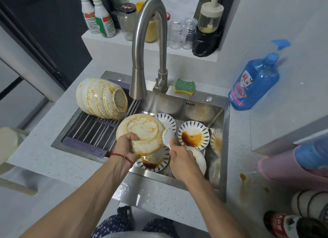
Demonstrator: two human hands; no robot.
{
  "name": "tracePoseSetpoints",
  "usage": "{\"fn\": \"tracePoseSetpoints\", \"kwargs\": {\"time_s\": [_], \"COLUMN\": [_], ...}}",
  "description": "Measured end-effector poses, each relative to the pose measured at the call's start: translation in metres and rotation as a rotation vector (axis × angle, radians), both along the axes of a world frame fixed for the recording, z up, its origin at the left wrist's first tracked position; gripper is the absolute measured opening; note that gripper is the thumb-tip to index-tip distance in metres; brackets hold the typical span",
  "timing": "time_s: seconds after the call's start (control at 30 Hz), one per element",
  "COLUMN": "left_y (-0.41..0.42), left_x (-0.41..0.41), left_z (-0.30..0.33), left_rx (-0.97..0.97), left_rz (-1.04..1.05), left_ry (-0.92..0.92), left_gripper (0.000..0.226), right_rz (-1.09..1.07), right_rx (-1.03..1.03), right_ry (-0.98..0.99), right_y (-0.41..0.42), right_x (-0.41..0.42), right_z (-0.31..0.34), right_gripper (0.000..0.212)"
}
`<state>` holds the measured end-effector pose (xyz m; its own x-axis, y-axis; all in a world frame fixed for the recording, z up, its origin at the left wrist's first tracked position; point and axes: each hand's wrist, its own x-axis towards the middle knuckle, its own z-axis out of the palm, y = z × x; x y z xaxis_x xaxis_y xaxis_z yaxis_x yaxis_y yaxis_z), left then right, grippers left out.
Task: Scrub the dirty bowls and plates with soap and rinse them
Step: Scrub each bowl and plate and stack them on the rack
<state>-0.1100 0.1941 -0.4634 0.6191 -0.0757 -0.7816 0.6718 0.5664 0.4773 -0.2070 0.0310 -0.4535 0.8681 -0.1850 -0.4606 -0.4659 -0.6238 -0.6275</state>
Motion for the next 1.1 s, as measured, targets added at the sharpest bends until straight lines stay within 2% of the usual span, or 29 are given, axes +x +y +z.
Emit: {"fn": "tracePoseSetpoints", "kwargs": {"time_s": [0.13, 0.27, 0.4, 0.53, 0.67, 0.8, 0.87, 0.93, 1.03, 1.1], "left_y": [0.024, 0.069, 0.134, 0.186, 0.215, 0.219, 0.224, 0.229, 0.238, 0.240], "left_x": [0.009, 0.017, 0.034, 0.054, 0.073, 0.086, 0.091, 0.085, 0.070, 0.063], "left_z": [0.001, -0.004, -0.012, -0.020, -0.042, -0.071, -0.090, -0.080, -0.048, -0.033], "left_rx": [0.029, 0.006, 0.048, 0.070, 0.181, 0.230, 0.270, 0.394, 0.825, 1.030], "left_rz": [-0.077, -0.108, -0.081, -0.023, 0.009, -0.006, -0.016, -0.069, -0.193, -0.188], "left_ry": [0.033, 0.056, 0.039, 0.037, 0.068, 0.043, 0.030, 0.020, -0.051, -0.151], "left_gripper": [0.040, 0.046, 0.042, 0.032, 0.055, 0.053, 0.060, 0.076, 0.055, 0.069], "right_rz": [0.192, 0.044, 0.058, 0.045, 0.030, -0.010, -0.003, 0.022, -0.044, -0.060], "right_rx": [-0.142, -0.176, -0.160, -0.141, -0.144, -0.147, -0.156, -0.180, -0.161, -0.175], "right_ry": [0.010, 0.039, -0.016, 0.014, 0.020, 0.020, 0.048, 0.081, 0.102, 0.122], "right_y": [0.036, 0.030, 0.065, 0.091, 0.112, 0.115, 0.114, 0.110, 0.104, 0.096], "right_x": [0.003, 0.029, 0.034, 0.038, 0.042, 0.045, 0.044, 0.043, 0.041, 0.038], "right_z": [0.025, 0.019, 0.015, 0.004, 0.002, -0.003, -0.008, -0.013, -0.016, -0.016], "right_gripper": [0.053, 0.049, 0.047, 0.046, 0.045, 0.044, 0.044, 0.043, 0.045, 0.044]}}
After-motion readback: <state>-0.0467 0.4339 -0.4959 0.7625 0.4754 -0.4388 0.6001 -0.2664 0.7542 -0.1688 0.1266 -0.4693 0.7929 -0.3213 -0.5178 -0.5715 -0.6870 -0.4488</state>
